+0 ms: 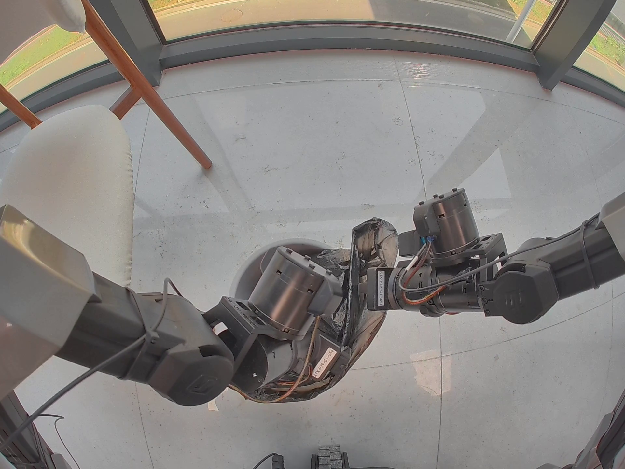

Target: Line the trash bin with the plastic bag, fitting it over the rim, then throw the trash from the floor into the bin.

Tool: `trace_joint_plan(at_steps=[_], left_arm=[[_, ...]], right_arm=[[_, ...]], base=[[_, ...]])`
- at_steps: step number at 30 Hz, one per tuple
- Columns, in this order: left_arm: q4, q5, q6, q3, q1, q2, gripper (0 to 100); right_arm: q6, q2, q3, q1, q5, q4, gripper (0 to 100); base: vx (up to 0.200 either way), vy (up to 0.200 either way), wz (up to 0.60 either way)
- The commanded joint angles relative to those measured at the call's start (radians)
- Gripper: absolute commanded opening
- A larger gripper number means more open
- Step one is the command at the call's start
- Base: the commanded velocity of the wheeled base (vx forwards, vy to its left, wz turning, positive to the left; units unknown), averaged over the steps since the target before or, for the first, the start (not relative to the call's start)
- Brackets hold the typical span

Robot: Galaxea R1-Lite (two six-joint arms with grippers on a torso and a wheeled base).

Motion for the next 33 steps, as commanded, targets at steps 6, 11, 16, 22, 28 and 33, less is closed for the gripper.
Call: trace_joint_plan(at_steps=[6,11,16,22,28,33], left_arm=[[-0.004,0.000,0.060,-0.004,0.037,-0.001,100],[-0.010,-0.002,0.058,-0.018,0.035,0.001,100],[-0.022,-0.004,0.057,-0.024,0.026,0.018,100],[-0.024,-0.002,0.058,-0.025,0.012,0.051,100],[-0.070,-0.002,0.061,-0.053,0.014,0.099,0],[-0.065,-0.005,0.060,-0.048,0.014,0.097,0]], right_arm=[[0.000,0.000,0.000,0.000,0.000,0.000,0],[0.000,0.001,0.000,0.000,0.000,0.000,0],[0.000,0.003,0.000,0.000,0.000,0.000,0],[0.000,0.000,-0.003,0.003,0.000,0.000,0],[0.000,-0.003,-0.003,0.009,0.000,0.000,0],[0.000,-0.003,-0.003,0.008,0.000,0.000,0]], base=[[0.000,0.000,0.00],[0.000,0.000,0.00],[0.000,0.000,0.00],[0.000,0.000,0.00],[0.000,0.000,0.00],[0.000,0.000,0.00]])
